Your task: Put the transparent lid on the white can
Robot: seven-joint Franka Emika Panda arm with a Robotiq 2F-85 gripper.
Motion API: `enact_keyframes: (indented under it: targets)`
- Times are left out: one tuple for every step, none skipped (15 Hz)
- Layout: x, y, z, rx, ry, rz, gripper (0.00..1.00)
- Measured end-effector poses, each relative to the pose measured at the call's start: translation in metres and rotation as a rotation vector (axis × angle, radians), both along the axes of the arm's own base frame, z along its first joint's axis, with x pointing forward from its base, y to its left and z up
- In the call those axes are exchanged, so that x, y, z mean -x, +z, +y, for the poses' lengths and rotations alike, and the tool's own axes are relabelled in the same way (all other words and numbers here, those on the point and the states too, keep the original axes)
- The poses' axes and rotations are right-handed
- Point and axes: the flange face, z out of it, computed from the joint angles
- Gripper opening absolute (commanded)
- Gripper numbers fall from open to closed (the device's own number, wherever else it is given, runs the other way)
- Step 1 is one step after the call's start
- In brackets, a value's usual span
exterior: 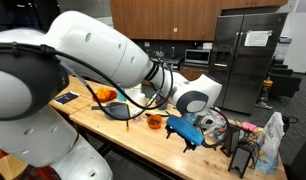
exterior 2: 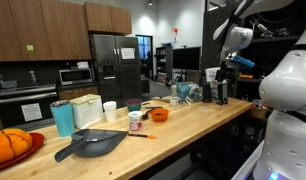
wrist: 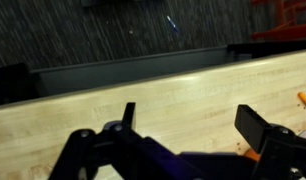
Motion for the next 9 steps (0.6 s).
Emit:
enact_keyframes:
  targets:
    - [0.0017,-0.0003,-0.0073,-0.021,0.016,0.027,1.00]
    - [0.0014,0.0004,-0.0120,-0.030,0.024,0.041,1.00]
    - [0.0003,0.0011,-0.0135,-0.033,0.029,0.047,1.00]
    - [-0.0006,0.0015,-0.0133,-0.033,0.032,0.049,1.00]
    - [-0.0009,0.0015,-0.0126,-0.033,0.033,0.050,1.00]
    - [-0.0009,0.0014,-0.0124,-0.034,0.034,0.051,1.00]
    - [-0.0010,0.0012,-0.0119,-0.035,0.034,0.051,1.00]
    - [-0.0013,0.0006,-0.0108,-0.033,0.034,0.051,1.00]
    - [-0.0025,-0.0005,-0.0080,-0.027,0.034,0.051,1.00]
